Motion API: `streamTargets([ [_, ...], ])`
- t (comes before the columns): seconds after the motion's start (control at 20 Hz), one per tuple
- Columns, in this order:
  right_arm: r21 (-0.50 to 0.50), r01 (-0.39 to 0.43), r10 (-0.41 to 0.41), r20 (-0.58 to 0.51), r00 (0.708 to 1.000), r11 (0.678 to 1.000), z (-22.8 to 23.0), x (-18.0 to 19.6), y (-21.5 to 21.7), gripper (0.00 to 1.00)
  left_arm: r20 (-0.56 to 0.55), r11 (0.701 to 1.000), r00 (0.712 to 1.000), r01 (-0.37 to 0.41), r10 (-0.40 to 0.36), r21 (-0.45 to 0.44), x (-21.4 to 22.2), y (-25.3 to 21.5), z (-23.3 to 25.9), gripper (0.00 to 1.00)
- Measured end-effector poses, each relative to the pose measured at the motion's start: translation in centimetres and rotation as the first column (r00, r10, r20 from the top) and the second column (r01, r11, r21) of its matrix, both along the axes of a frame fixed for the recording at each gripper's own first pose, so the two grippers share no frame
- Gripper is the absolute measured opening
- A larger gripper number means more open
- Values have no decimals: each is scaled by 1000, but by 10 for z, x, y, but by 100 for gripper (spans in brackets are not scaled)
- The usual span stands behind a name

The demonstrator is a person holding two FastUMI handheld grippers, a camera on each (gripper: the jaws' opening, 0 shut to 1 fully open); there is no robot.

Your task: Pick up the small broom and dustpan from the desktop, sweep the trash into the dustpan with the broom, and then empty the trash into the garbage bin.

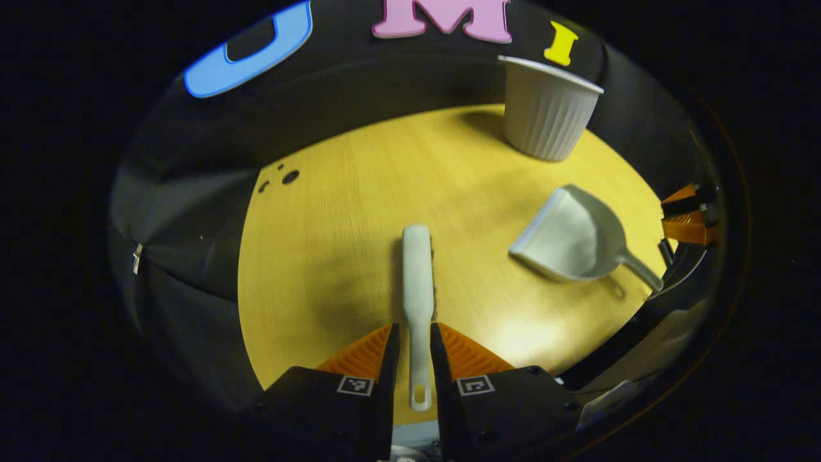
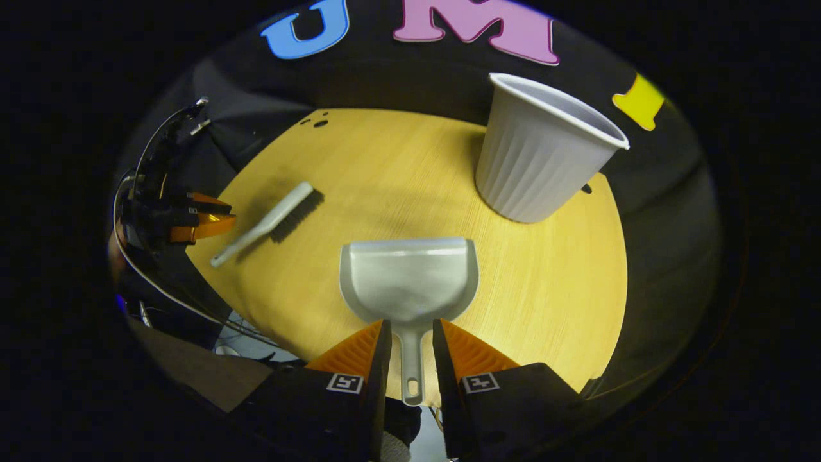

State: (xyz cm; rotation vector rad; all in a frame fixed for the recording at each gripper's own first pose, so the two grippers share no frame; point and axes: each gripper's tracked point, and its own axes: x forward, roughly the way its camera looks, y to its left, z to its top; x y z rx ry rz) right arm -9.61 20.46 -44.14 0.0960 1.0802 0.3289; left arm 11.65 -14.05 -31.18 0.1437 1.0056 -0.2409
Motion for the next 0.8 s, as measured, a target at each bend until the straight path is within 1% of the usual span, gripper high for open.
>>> streamTargets([
  [0.05,14,25,-26,43,999,1000,12,11,-1,41,65,999,998,-10,13,-42,10,-9,19,32],
  [0.1,28,50,-52,89,995,998,26,22,-4,41,130,997,991,-21,31,-80,18,-18,41,33],
  [0.15,40,71,-76,141,987,997,39,33,-6,41,201,994,978,-30,51,-109,28,-24,66,32],
  [0.2,48,90,-97,198,975,995,53,44,-9,41,277,991,958,-33,68,-131,35,-30,92,32],
  [0.3,45,114,-122,320,939,992,81,59,-20,41,416,987,906,-16,81,-159,49,-34,134,32],
  [0.35,45,124,-132,381,915,991,94,68,-24,41,466,986,881,-4,84,-168,53,-38,156,28],
  [0.4,47,135,-142,445,884,990,108,74,-26,41,510,984,856,9,85,-180,54,-41,171,27],
  [0.45,49,143,-148,506,850,989,126,82,-28,41,542,982,836,17,90,-190,57,-45,183,28],
  [0.5,46,150,-149,562,814,988,141,91,-29,41,574,977,812,23,105,-212,55,-48,195,32],
  [0.55,37,160,-149,607,781,986,147,93,-31,42,597,967,793,42,120,-250,55,-56,209,32],
  [0.6,30,164,-145,642,753,986,153,95,-32,39,610,958,779,44,145,-284,54,-62,221,33],
  [0.65,25,167,-142,655,742,986,153,95,-33,36,616,951,768,31,175,-309,53,-62,228,33],
  [0.7,28,171,-147,655,741,985,153,95,-33,39,618,947,761,15,198,-322,49,-59,229,32],
  [0.75,40,170,-154,651,743,985,154,95,-31,36,624,944,753,9,210,-329,45,-56,230,33],
  [0.8,50,174,-165,648,743,983,154,95,-32,36,623,943,752,7,215,-333,42,-56,228,33],
])
